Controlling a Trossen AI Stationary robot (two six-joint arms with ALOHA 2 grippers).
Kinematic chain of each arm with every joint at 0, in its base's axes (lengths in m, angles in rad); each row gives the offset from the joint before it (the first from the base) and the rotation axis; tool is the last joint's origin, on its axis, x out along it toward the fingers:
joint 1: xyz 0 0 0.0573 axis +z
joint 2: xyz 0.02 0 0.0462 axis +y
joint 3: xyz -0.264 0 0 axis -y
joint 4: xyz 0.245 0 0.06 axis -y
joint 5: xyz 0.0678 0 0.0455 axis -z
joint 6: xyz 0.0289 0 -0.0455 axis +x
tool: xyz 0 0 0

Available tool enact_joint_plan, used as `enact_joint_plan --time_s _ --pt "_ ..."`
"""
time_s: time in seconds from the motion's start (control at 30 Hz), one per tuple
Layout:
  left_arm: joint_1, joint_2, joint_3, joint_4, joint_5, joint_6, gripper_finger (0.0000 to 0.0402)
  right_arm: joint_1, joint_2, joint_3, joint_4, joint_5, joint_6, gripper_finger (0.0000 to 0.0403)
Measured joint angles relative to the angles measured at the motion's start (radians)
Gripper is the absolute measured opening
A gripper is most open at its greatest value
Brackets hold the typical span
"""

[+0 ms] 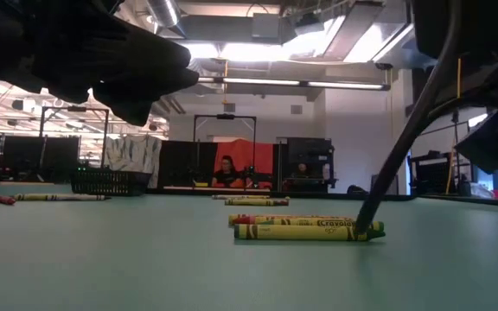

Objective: Sort crayons
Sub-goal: Put the red crayon into the green bin

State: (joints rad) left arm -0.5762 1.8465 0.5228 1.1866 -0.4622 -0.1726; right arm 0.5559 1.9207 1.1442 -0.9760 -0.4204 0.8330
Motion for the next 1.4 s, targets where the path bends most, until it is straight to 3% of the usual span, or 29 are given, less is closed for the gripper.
enact_joint_plan --time_s 0.6,0.9,1.2,1.4 --pt "0.000 0.000 0.000 0.000 0.000 0.000 0.0115 0.000 0.006 -0.001 -0.033 0.064 -0.126 0.0011" --pt "0.000 0.000 0.000 0.000 0.000 0.000 0.0115 -0.010 0.007 0.010 -0.061 0.131 -0.226 0.0017" --pt "0.000 0.000 0.001 0.000 0.000 0.006 0.0115 -0.068 0.010 0.087 -0.105 0.351 -0.338 0.0009" --pt "0.000 0.000 0.001 0.000 -0.001 0.008 0.0115 -0.118 0.010 0.100 -0.035 0.402 -0.403 0.0008"
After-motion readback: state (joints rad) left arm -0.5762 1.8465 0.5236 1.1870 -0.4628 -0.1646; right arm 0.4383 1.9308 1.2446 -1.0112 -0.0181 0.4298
